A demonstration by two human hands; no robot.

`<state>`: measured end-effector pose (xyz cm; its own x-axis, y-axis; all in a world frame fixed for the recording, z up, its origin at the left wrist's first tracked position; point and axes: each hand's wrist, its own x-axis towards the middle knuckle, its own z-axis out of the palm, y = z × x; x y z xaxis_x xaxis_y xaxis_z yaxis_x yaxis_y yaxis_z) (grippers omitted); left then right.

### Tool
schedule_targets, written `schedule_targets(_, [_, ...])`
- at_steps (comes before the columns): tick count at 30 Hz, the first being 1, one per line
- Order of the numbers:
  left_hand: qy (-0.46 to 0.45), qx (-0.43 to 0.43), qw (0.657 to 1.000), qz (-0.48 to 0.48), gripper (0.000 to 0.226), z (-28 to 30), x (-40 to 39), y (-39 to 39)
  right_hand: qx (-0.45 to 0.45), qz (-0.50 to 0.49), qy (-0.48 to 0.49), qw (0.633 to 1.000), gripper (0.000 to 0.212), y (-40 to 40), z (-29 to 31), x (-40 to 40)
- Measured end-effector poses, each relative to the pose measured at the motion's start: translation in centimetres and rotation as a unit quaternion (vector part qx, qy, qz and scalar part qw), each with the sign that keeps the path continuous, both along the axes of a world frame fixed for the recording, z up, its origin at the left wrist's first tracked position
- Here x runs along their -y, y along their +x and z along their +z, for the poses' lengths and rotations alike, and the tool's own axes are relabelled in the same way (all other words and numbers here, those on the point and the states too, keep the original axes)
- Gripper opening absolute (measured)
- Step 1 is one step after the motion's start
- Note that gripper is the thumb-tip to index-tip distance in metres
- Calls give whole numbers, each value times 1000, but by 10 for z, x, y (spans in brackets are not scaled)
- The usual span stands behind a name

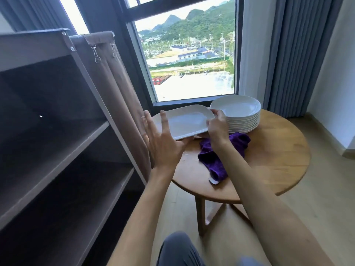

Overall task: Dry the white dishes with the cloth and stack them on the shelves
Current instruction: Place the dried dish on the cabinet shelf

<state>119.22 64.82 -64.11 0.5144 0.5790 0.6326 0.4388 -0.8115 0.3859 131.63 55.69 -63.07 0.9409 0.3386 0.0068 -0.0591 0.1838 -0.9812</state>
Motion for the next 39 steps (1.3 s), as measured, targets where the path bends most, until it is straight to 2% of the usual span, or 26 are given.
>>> schedule_targets(2, [-84, 52, 995, -14, 122, 2, 2, -15, 13, -2, 16, 1000, 38, -5, 8, -9])
schedule_targets(4, [-130, 97, 986, -23, 127, 6, 6, -29, 15, 0, 36, 999, 37, -12, 15, -17])
schedule_targets(7, [-154, 145, 977, -27, 126, 9, 8, -50, 8, 4, 50, 999, 37, -25, 17, -27])
schedule_targets(11, [-160, 180, 970, -34, 113, 16, 9, -80, -4, 35, 80, 996, 37, -46, 23, -37])
schedule_targets(15, [-180, 232, 956, 23, 105, 26, 3, -115, -33, 85, 88, 992, 33, -81, 30, -49])
schedule_targets(18, [-173, 267, 947, 52, 99, 33, -2, -140, -28, 114, 61, 991, 33, -109, 36, -64])
schedule_targets(21, [-172, 288, 938, 87, 101, 41, -4, -170, 14, 131, 17, 991, 30, -144, 47, -78])
schedule_targets(23, [-160, 300, 934, 113, 99, 44, -6, -194, 37, 159, 27, 986, 26, -169, 53, -88])
schedule_targets(28, [-83, 319, 927, 176, 87, 52, -8, -257, 71, 233, 51, 969, 36, -229, 64, -110])
schedule_targets(36, [-23, 329, 897, 294, 80, 77, -17, -366, 102, 384, 80, 914, 53, -338, 85, -149])
schedule_targets(39, [-18, 336, 874, 351, 80, 82, -29, -402, 109, 432, 74, 892, 52, -378, 93, -172])
